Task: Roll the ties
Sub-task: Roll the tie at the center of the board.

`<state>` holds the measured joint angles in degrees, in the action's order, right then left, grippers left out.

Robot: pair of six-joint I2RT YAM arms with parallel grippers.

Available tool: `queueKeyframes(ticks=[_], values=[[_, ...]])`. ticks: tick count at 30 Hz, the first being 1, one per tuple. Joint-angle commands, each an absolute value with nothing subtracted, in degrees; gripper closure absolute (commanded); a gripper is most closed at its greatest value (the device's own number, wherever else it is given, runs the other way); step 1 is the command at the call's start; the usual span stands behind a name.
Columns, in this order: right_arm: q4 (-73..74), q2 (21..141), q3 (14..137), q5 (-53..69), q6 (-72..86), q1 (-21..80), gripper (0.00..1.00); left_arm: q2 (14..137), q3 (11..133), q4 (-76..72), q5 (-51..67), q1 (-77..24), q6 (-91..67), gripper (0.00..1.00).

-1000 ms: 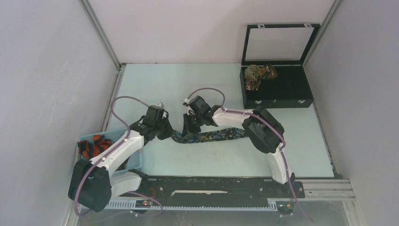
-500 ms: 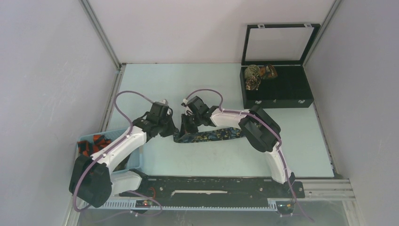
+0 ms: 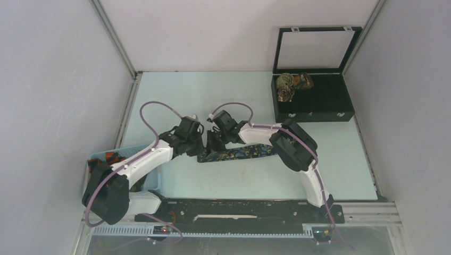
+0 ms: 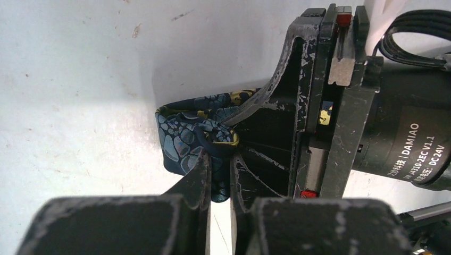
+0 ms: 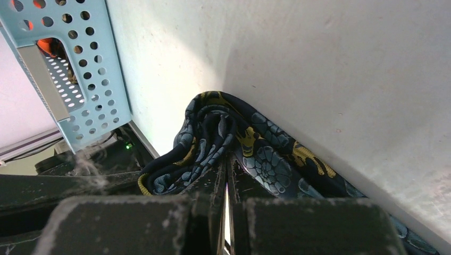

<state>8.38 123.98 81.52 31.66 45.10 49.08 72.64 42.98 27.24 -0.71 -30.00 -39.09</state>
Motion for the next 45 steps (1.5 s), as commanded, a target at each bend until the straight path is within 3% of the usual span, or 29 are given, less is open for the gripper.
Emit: queueKeyframes(ticks=[1,31,41,45], values=[[4.8,122.2,81.1,33.0,46.1,48.8,0.98,73.8,45.1,25.4,0.2,-31.3,-40.5,1.00],[13.5,110.0,74.4,27.1,38.1,45.6,0.95,78.9,45.8,22.8,0.2,-33.1,-39.9,1.00],[18.1,103.8,72.5,23.9,33.9,43.4,0.92,79.8,44.1,18.7,1.7,-33.6,-40.1,0.87],[18.8,103.7,72.4,23.6,33.5,43.0,0.92,80.0,43.1,16.0,3.1,-33.6,-40.2,0.75]])
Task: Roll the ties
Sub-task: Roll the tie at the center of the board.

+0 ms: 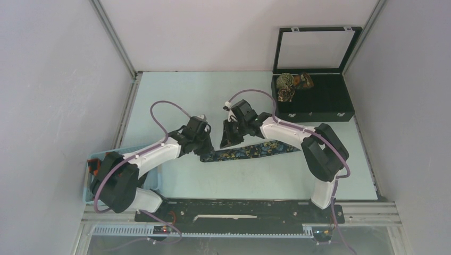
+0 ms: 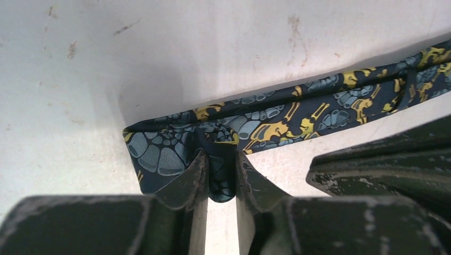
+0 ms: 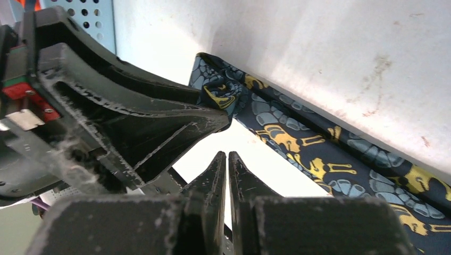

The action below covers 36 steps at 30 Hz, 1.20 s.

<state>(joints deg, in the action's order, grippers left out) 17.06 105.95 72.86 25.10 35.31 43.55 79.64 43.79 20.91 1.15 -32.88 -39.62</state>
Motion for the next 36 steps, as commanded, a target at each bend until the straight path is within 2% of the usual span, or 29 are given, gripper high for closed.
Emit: queueKeyframes(ticks=[1,6,15,21,26,32,36], values=[[18.8,103.7,72.4,23.6,33.4,42.9,0.91,79.9,42.8,15.4,3.5,-33.6,-40.2,0.73],[18.4,104.2,72.4,24.1,33.7,43.0,0.90,79.2,41.4,12.9,4.8,-33.6,-40.2,0.60],[17.6,104.6,72.4,24.3,34.5,43.1,0.87,77.2,39.2,9.9,6.8,-33.5,-39.7,0.53],[17.3,105.2,72.4,24.2,34.6,43.5,0.77,74.7,37.1,7.3,7.4,-33.6,-39.6,0.45],[16.7,105.7,72.4,23.8,34.8,44.3,0.66,72.5,35.3,4.8,7.9,-33.6,-39.5,0.45],[15.2,107.2,72.4,24.0,35.7,44.8,0.64,71.4,33.7,3.3,7.3,-33.4,-39.7,0.55],[14.4,108.4,72.5,24.0,36.2,45.1,0.65,70.1,32.0,1.0,7.0,-33.5,-39.8,0.56]])
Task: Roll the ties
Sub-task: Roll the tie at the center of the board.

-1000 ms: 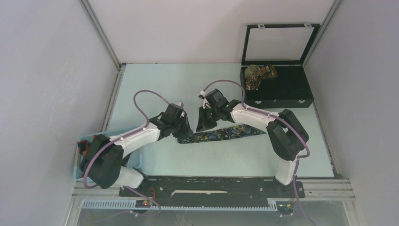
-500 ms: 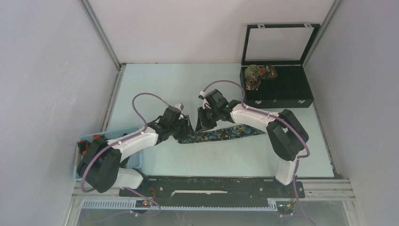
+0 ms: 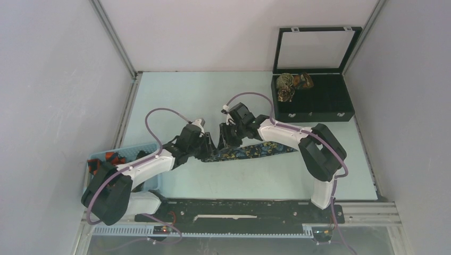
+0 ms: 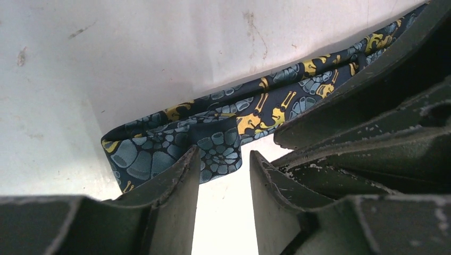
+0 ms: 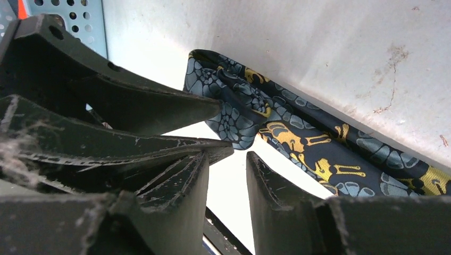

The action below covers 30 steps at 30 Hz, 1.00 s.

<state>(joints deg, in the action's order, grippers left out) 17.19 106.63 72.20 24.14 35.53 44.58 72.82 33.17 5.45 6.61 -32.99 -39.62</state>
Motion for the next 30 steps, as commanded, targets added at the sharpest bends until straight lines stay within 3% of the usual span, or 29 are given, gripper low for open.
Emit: queueKeyframes(ticks=[1,16,22,30], values=[[14.2,108.7,72.5,24.1,36.4,45.2,0.65,69.7,31.7,0.6,7.0,-33.5,-39.7,0.56],[13.1,112.9,74.0,24.8,37.6,46.2,0.68,68.4,29.9,-2.1,6.9,-33.1,-40.1,0.85],[13.2,114.2,74.2,24.5,37.5,46.3,0.73,66.6,29.1,-2.0,6.2,-33.1,-40.3,0.83],[13.5,114.9,74.2,24.1,37.1,45.8,0.80,59.2,28.7,4.0,2.1,-33.1,-39.8,0.70]])
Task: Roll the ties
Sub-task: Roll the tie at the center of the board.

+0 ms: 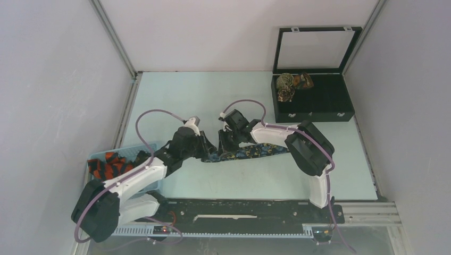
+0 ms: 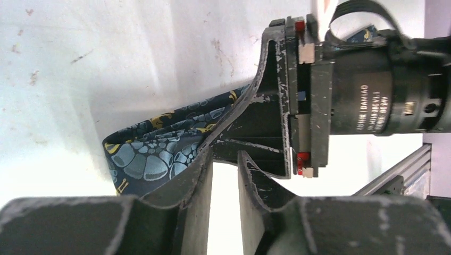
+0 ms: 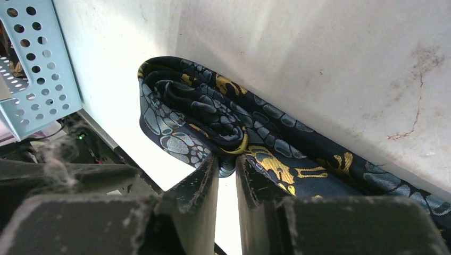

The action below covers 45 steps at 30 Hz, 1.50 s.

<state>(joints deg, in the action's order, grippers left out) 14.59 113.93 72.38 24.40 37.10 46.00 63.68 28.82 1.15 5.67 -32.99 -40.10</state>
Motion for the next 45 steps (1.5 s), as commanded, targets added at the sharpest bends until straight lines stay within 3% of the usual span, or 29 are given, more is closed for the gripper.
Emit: queueKeyframes(ticks=[1,5,7,11,22,35,45], values=[[13.3,114.9,74.3,24.2,37.1,45.8,0.80,58.2,28.9,5.6,1.1,-33.0,-39.2,0.67],[13.5,114.9,74.7,24.3,36.8,45.4,0.81,53.7,29.6,11.0,-4.6,-32.9,-36.5,0.41],[14.4,115.2,75.5,24.4,36.4,45.4,0.81,51.8,29.3,12.3,-7.3,-32.7,-35.7,0.37],[16.3,116.2,77.4,24.3,35.3,45.3,0.82,50.2,28.6,13.9,-10.5,-31.1,-35.4,0.36],[20.4,119.3,81.2,24.1,33.2,45.1,0.83,51.1,25.7,13.3,3.0,-22.4,-32.3,0.36],[22.0,120.3,81.7,24.2,32.6,45.4,0.83,60.4,21.4,1.3,11.4,-20.6,-35.5,0.39],[21.6,121.0,81.6,24.0,32.8,45.6,0.84,63.8,17.6,-10.4,18.2,-16.3,-42.7,0.35]])
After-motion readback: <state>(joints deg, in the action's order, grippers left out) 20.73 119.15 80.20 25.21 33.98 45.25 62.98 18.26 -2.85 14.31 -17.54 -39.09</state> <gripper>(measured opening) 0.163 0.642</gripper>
